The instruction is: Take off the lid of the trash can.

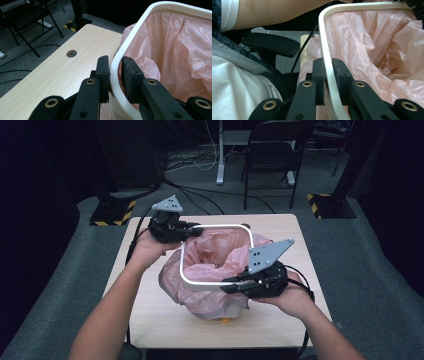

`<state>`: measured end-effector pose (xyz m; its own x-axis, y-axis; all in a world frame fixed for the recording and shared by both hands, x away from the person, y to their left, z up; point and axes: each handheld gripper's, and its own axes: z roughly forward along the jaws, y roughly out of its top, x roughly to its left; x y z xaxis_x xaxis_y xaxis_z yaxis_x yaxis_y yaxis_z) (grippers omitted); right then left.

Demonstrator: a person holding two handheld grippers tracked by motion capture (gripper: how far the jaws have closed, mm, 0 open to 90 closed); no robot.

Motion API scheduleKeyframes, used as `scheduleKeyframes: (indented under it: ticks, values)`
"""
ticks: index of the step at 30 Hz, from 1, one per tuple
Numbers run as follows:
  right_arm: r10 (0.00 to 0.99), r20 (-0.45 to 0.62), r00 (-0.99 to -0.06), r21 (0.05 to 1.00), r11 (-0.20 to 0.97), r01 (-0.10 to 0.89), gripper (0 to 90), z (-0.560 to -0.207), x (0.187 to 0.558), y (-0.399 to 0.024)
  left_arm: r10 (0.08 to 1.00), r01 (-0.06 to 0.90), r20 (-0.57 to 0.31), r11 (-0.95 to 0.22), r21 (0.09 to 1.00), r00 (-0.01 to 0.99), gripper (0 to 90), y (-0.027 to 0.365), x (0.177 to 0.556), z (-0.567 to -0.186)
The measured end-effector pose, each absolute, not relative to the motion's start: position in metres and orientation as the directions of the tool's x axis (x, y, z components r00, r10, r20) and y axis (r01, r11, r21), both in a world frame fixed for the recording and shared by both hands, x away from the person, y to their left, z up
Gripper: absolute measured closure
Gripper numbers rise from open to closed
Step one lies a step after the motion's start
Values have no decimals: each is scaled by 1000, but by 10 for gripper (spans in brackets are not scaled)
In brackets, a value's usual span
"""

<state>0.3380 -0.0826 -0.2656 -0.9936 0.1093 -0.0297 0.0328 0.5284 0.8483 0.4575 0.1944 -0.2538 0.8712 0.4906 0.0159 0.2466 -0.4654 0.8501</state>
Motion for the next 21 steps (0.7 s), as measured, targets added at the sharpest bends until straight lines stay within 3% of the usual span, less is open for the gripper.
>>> scheduleKeyframes:
  ticks: [21]
  values:
    - [107,-41,-993,858,513,20,796,-255,336,-85,481,241,21,-476,846,877,768,196,457,-239]
